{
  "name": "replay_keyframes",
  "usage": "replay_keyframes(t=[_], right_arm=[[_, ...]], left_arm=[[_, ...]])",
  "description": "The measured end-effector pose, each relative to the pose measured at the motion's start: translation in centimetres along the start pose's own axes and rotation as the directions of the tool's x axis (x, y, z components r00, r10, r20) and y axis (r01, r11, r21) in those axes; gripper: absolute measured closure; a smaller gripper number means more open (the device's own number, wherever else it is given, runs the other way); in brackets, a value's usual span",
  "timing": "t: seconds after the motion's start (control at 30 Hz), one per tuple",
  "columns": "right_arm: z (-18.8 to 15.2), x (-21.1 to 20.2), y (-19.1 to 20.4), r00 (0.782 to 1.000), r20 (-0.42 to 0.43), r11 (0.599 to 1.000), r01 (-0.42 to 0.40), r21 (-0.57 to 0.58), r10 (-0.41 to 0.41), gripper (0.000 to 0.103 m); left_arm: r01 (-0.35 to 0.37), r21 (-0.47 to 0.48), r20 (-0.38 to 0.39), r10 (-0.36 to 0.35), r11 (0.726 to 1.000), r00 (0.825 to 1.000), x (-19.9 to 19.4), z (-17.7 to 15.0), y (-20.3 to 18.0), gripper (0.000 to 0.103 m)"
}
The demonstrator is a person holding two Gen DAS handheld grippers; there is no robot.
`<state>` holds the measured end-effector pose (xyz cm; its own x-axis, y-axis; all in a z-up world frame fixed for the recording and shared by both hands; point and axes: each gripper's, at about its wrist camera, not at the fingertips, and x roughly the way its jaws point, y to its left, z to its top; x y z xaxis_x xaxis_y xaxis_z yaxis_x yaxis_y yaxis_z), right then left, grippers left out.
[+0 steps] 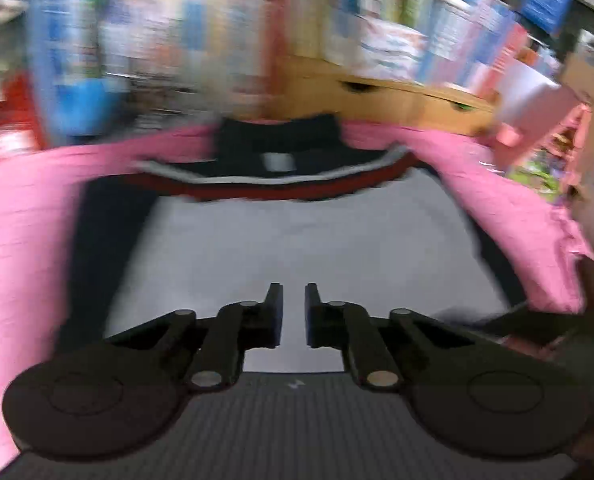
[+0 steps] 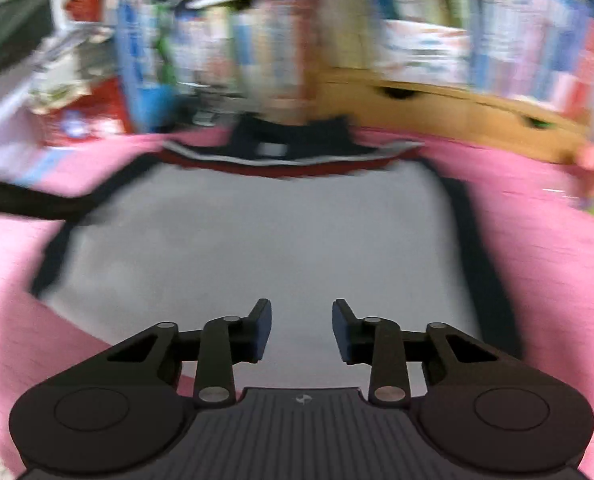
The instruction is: Fold clothes
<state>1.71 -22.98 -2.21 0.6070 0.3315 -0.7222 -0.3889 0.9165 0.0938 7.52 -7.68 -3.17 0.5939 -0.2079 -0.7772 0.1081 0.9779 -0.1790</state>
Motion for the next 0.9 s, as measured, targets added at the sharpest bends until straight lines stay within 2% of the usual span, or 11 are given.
replay_keyframes(t=[0.07,0.13,0.17,0.23,0.3,0.37,0.7,0.77,0.83,0.87,0.9], right_arm=[[0.6,1.8,2.0,0.998,-0.011,0.998,-0.057,-0.011,0.057,0.079],[0.7,4.1,3.0,0.998,-0.038,0.999,-0.041,-0.012,0.040,0.079],[0.4,5.0,3.1,0.998,-0.057,1.000,-0.029,0.007,0.029,0.079],[0.1,5.1,3.2,1.000,-0.025,1.000,-0.013,0.024,0.013,0.080],[-0.3,4.9,3.3,1.000,-0.004,1.000,0.000,0.028,0.000,0.080],[-0.8,4.7,3.2,1.000,0.018,0.999,0.002,0.046,-0.003,0.080],[-1.4,3.9,2.9,0.999,0.039,0.999,-0.004,0.053,0.001,0.079],[-1.4,4.0,2.9,0.999,0.038,0.999,-0.003,0.053,0.001,0.079],[-1.4,3.9,2.9,0.999,0.038,0.998,-0.004,0.056,0.002,0.079],[-1.2,4.2,2.8,0.999,0.038,0.998,-0.004,0.055,0.002,0.079],[-1.0,4.5,2.7,0.999,0.039,0.998,-0.004,0.055,0.002,0.079]], left_arm=[[0.006,0.017,-0.066,-0.005,1.000,0.998,3.8,0.3,-0.8,0.100],[-0.040,0.047,-0.107,0.045,0.998,0.993,7.5,0.8,-0.5,0.102],[-0.066,0.074,-0.078,0.072,0.995,0.994,8.5,1.1,-0.4,0.102],[-0.133,0.118,-0.042,0.139,0.984,0.989,10.2,2.3,-0.3,0.102],[-0.179,0.103,-0.025,0.182,0.978,0.983,11.7,4.3,0.4,0.102],[-0.187,0.071,-0.019,0.189,0.980,0.982,12.7,6.2,1.5,0.103],[-0.112,0.142,-0.001,0.113,0.984,0.994,8.4,7.5,1.6,0.102],[-0.046,0.159,-0.061,0.056,0.986,0.997,7.5,5.6,0.3,0.102],[0.001,0.191,-0.137,0.026,0.982,0.990,7.9,3.1,-1.1,0.102],[0.002,0.213,-0.143,0.029,0.977,0.989,8.4,2.3,-1.6,0.101],[-0.019,0.240,-0.100,0.044,0.971,0.994,8.9,2.0,-1.9,0.100]])
